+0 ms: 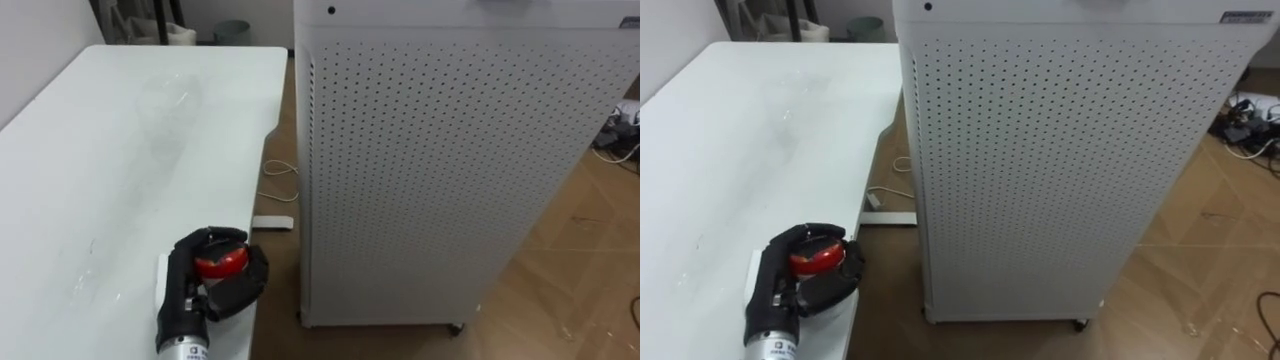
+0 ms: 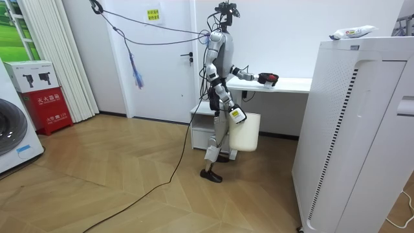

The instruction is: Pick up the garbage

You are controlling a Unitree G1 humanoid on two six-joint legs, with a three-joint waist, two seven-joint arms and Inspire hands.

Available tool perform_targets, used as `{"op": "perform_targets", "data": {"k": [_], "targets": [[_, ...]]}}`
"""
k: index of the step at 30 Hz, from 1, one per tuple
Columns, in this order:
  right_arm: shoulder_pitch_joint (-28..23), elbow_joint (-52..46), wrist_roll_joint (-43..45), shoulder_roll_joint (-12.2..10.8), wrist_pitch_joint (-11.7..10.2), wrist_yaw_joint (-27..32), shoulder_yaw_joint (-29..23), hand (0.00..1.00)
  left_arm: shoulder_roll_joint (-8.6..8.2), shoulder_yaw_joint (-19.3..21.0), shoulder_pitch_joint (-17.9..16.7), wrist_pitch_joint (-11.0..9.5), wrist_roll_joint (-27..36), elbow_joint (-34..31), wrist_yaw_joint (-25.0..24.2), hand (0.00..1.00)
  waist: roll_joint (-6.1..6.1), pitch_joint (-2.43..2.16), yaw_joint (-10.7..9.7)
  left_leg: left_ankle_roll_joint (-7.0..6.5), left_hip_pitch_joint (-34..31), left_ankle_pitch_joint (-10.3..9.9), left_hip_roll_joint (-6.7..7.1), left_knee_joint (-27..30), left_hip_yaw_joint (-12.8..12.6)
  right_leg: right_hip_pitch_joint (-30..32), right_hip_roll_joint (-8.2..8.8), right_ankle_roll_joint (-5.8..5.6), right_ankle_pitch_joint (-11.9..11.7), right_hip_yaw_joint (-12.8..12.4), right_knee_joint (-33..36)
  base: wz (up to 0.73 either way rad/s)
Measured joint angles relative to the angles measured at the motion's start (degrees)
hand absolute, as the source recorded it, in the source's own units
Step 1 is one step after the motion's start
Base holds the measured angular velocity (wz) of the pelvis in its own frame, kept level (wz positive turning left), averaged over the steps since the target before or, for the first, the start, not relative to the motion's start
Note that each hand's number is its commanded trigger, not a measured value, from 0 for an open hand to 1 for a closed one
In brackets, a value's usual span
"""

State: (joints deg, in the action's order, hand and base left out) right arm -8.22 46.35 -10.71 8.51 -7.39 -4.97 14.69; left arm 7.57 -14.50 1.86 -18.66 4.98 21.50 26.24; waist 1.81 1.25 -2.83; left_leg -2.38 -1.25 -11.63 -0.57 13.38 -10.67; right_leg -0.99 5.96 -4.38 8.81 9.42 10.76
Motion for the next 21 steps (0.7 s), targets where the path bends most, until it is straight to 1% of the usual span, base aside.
{"op": "perform_targets", "data": {"k": [4,6,8,10,11,13,16,17,21], "targets": [[0.18,-0.3,-0.46,0.08,0.0,0.49,-0.08,1.0,0.01,-1.02,0.81,0.87,0.72,-0.45,-2.65,1.0,-0.17,0.03,0.13,0.02,-0.02,-0.03,0.0,-0.01,-0.04,0.08,-0.01,0.0,0.0,-0.04,-0.01,0.0],[0.56,-0.35,0.07,-0.02,0.0,0.77,-0.2,1.0,-0.2,-1.2,0.84,1.28,0.71,-2.51,-3.89,1.0,-0.25,-0.02,0.14,0.02,-0.12,-0.03,0.02,-0.05,-0.07,0.24,-0.03,0.0,0.0,-0.23,0.01,-0.03],[1.84,-0.33,0.24,-0.03,-0.01,1.35,-0.21,1.0,-0.64,-1.36,0.96,1.37,0.59,-6.32,-5.41,1.0,-0.31,-0.06,0.04,0.01,-0.3,-0.02,0.01,-0.05,-0.39,0.52,-0.06,0.01,-0.01,-0.74,0.11,-0.07],[2.91,-0.38,0.45,0.01,-0.01,1.94,-0.21,1.0,-1.01,-1.76,1.03,1.41,0.72,-9.76,-6.65,1.0,-0.29,-0.06,-0.09,0.01,-0.3,-0.02,0.03,0.0,-0.4,0.31,-0.04,0.01,-0.01,-0.7,0.14,0.0],[3.63,-0.55,0.55,0.11,-0.01,2.35,-0.22,1.0,-1.16,-2.41,1.26,1.4,0.74,-11.72,-7.33,1.0,-0.29,-0.06,-0.14,0.0,-0.27,-0.01,0.04,0.05,-0.41,0.23,-0.03,0.01,-0.01,-0.71,0.12,0.0],[4.92,-0.56,0.55,0.34,-0.02,2.47,-0.34,1.0,-1.4,-3.78,1.79,1.4,0.83,-13.59,-8.41,1.0,-0.31,-0.08,-0.34,0.0,-0.13,-0.01,0.03,0.08,-0.38,0.0,-0.03,0.01,-0.01,-0.75,0.06,0.0],[6.72,-2.5,0.53,0.57,-0.03,3.42,-0.38,1.0,-1.72,-5.62,2.07,1.47,1.24,-14.33,-10.33,1.0,-0.37,-0.11,-0.36,0.0,-0.05,-0.01,-0.1,0.14,-0.95,0.19,-0.04,0.01,0.0,-1.24,0.1,-0.07],[7.51,-3.18,0.48,0.59,-0.08,3.74,-0.38,1.0,-1.82,-6.24,2.08,1.64,1.71,-14.34,-11.08,1.0,-0.39,-0.13,-0.38,0.0,-0.08,-0.01,-0.15,0.15,-1.35,0.42,-0.07,0.02,-0.01,-1.47,0.15,-0.14],[9.45,-3.86,-0.26,0.6,-0.13,4.81,-0.35,1.0,-1.89,-7.6,2.14,2.52,2.35,-14.33,-13.83,1.0,-0.39,-0.13,-0.95,0.0,-0.12,-0.01,-0.3,0.15,-1.59,0.9,-0.1,0.1,-0.06,-1.41,1.0,-0.04]]}}
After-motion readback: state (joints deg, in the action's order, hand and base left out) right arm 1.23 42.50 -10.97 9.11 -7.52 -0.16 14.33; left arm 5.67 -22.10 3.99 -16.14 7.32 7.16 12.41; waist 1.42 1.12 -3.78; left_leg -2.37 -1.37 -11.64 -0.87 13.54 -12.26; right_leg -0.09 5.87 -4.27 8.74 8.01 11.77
